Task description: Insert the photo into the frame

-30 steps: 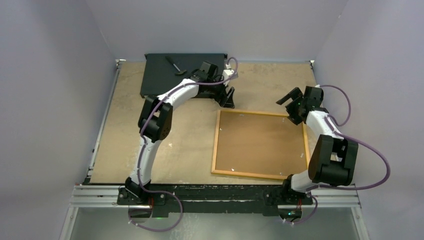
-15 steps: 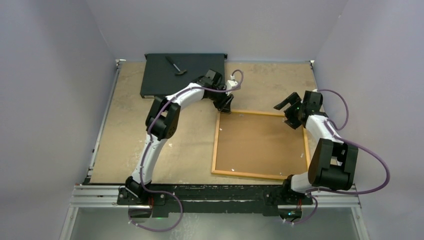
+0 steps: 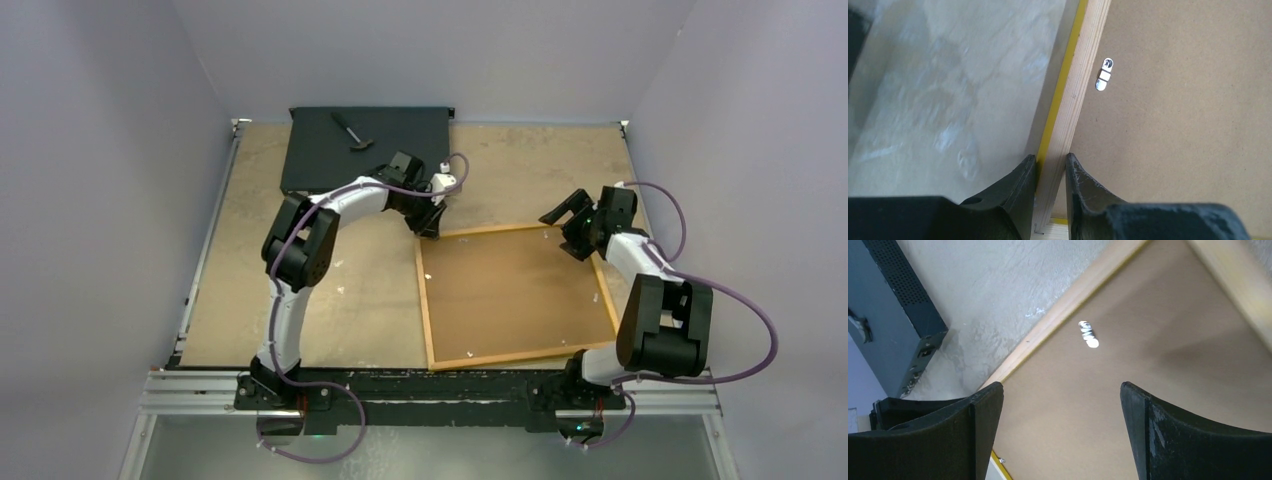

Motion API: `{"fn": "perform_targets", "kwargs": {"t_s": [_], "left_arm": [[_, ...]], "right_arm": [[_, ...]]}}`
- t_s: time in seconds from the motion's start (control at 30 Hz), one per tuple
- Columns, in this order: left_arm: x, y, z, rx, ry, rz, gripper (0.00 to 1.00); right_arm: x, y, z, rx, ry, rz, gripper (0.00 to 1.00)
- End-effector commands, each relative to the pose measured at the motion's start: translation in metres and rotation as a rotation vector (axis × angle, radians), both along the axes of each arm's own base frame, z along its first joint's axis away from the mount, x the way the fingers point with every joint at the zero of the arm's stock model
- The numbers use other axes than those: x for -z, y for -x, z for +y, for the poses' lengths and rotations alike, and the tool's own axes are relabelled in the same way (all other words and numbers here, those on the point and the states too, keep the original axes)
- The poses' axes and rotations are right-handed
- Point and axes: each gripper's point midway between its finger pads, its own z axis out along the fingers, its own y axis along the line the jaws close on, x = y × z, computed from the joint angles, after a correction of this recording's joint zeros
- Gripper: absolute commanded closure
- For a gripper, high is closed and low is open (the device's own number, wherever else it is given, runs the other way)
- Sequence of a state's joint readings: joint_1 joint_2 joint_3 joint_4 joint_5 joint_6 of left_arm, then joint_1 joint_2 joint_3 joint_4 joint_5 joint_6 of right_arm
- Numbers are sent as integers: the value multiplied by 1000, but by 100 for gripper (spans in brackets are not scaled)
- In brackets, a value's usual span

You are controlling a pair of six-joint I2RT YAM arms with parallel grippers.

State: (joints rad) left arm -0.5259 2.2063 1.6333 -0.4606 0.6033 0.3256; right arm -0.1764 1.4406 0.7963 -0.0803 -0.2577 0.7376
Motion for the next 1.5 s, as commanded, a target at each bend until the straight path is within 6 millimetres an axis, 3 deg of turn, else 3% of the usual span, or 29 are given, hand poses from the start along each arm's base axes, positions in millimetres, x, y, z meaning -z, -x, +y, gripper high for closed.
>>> {"fn": "perform_targets", "kwargs": {"t_s": [0.0, 0.13, 0.27, 0.4, 0.57, 0.7, 0.83, 1.0, 1.17, 1.47], "left_arm": [[1, -14, 65, -151, -108, -16, 100], [1, -10, 104, -217, -124, 11, 100], [-4, 12, 116, -200, -115, 41, 100], [-2, 35, 109, -187, -74, 116, 100], [1, 57, 84, -144, -42, 180, 100], [-4, 64, 76, -146, -8, 221, 100], [-5, 73, 81, -144, -13, 225, 100], [-4, 74, 87, -158, -5, 227, 100], [-5, 73, 83, -156, 22, 234, 100], [-7, 73, 80, -140, 41, 239, 99]], "right_arm": [[-5, -6, 4, -33, 0, -39, 11], [-3, -3, 3, -37, 13, -25, 10], [0, 0, 5, -40, -5, -6, 11], [1, -5, 3, -22, 2, -20, 11], [12, 14, 6, -34, -3, 39, 11], [2, 24, 7, -60, 25, 16, 12], [0, 53, 19, -148, 25, 72, 11], [-3, 103, 13, -173, 92, 222, 8], [13, 139, 11, -133, 87, 371, 3], [28, 143, 5, -53, 101, 379, 1]]}}
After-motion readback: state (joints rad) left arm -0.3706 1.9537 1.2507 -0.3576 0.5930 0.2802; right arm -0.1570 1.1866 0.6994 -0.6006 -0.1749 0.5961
